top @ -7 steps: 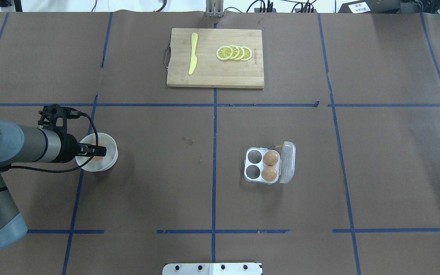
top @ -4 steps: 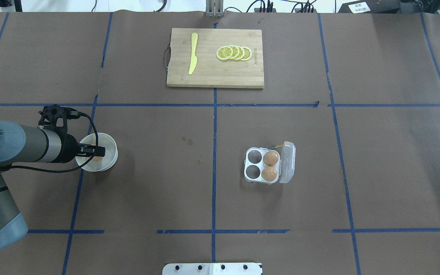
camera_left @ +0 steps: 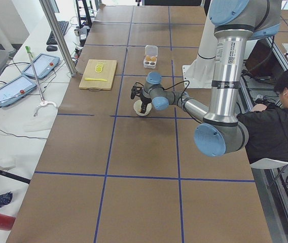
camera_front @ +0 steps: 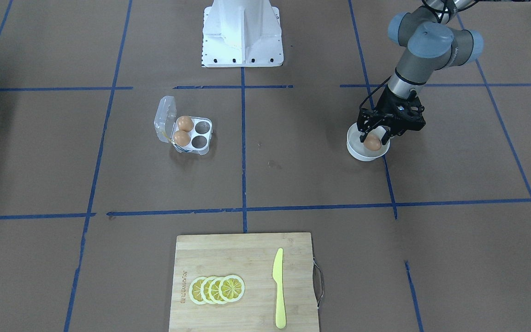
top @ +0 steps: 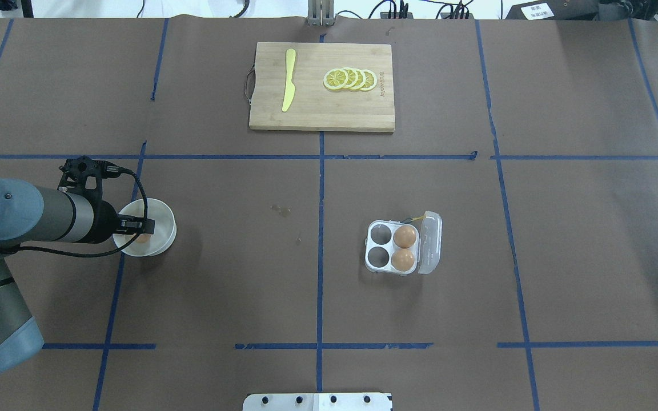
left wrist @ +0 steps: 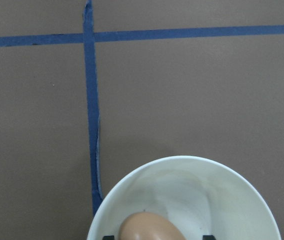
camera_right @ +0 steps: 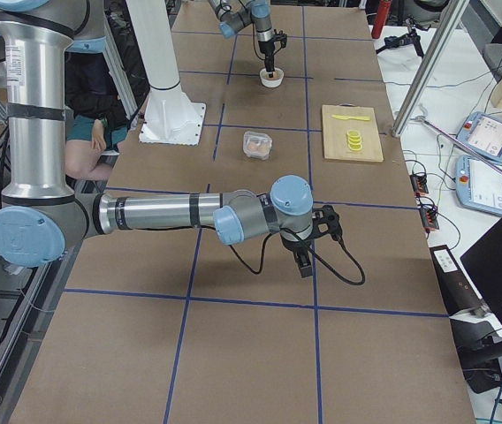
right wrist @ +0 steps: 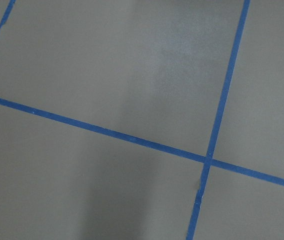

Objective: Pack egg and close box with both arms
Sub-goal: 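Lower the left gripper into the bowl and grasp the brown egg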

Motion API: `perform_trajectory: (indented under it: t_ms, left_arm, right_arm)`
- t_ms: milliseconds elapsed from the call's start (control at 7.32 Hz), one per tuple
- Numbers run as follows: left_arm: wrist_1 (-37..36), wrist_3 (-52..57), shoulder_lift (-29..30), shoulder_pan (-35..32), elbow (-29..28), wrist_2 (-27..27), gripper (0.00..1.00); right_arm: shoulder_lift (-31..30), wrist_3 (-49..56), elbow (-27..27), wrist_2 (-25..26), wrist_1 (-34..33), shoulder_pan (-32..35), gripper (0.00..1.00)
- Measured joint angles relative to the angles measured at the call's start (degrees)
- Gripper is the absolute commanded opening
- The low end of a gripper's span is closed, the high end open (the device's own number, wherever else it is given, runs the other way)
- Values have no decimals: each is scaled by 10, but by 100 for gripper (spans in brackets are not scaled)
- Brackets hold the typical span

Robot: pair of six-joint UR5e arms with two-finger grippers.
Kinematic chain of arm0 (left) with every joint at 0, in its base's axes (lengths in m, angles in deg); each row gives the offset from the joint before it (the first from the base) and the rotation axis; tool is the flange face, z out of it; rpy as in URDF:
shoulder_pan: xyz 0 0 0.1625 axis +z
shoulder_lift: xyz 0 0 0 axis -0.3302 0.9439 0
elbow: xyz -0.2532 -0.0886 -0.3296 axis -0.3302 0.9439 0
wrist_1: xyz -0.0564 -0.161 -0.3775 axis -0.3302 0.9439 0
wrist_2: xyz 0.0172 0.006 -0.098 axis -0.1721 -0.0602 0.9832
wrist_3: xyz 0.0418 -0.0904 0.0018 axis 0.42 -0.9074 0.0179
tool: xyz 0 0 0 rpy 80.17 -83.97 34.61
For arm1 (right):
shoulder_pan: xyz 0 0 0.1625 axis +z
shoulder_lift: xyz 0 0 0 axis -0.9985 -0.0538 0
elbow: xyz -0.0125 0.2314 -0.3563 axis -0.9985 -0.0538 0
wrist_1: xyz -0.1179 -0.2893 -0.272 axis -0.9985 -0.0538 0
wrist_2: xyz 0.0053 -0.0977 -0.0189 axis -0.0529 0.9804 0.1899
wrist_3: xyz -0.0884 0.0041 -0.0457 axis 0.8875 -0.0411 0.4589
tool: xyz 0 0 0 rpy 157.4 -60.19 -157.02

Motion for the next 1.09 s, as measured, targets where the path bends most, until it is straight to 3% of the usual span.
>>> perform_trajectory:
  t_ms: [546, 1093]
  left_arm:
    - [-2, -1, 2, 1, -3, 0, 55]
    - [-2, -2, 1, 2, -4, -37, 55]
  right_arm:
    - [0, 0, 0, 0, 0, 0, 100]
    - [0, 1, 0, 0, 0, 0, 100]
